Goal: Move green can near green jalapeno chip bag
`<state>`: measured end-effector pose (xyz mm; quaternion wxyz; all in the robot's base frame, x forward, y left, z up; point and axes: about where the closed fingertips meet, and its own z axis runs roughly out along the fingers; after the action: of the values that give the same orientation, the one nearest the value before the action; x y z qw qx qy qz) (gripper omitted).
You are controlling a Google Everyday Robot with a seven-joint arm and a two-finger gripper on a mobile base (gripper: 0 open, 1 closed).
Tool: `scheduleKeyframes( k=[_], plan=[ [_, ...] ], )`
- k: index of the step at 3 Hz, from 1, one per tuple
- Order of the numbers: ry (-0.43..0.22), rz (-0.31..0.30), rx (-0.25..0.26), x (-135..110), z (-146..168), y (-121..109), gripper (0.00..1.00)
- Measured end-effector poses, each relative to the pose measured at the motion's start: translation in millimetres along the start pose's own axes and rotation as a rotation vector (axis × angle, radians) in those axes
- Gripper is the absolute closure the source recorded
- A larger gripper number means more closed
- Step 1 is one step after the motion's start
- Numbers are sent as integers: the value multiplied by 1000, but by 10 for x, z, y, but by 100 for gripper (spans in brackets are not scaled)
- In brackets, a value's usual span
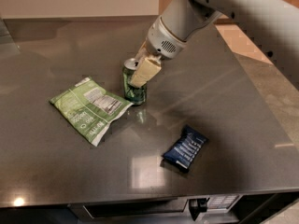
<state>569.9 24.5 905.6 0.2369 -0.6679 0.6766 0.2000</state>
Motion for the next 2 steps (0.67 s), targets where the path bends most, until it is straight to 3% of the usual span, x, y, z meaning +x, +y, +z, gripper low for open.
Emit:
scheduleKeyframes(
  k=[2],
  plan=[
    [0, -3, -5, -15, 34, 6, 5]
  ],
)
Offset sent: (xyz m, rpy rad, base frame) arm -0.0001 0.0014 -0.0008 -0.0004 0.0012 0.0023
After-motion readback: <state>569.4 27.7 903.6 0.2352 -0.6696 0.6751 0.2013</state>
